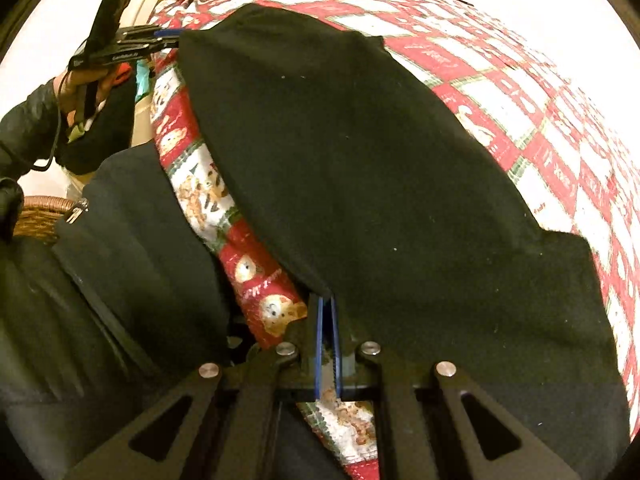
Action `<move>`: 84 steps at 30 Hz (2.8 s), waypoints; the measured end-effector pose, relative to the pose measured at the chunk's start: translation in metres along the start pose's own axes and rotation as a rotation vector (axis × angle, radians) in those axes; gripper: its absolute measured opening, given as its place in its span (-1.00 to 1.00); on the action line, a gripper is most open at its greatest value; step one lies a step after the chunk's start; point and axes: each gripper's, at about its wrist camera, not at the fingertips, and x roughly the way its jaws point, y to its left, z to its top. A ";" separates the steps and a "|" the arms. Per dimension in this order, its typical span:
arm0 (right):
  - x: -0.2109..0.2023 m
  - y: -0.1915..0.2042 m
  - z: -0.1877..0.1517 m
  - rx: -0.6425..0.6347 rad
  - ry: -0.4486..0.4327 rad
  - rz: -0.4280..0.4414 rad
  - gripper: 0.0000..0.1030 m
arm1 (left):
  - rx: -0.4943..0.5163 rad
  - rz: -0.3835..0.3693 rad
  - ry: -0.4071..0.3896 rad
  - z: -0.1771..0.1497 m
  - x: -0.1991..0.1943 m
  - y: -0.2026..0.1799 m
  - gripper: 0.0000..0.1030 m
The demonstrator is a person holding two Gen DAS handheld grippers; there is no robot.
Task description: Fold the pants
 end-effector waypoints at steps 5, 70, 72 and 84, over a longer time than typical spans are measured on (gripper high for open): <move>0.004 -0.006 -0.002 -0.001 0.028 0.005 -0.92 | 0.052 0.025 0.053 -0.007 0.000 0.000 -0.15; -0.222 -0.256 -0.304 1.329 -0.638 -0.387 -0.95 | 0.207 -0.482 0.131 0.100 0.075 -0.258 0.00; -0.236 -0.243 -0.301 1.302 -0.667 -0.405 -0.95 | 0.206 -0.483 0.131 0.100 0.076 -0.258 0.00; -0.215 -0.209 -0.361 1.417 -0.588 -0.411 -0.95 | 0.221 -0.492 0.144 0.097 0.074 -0.255 0.00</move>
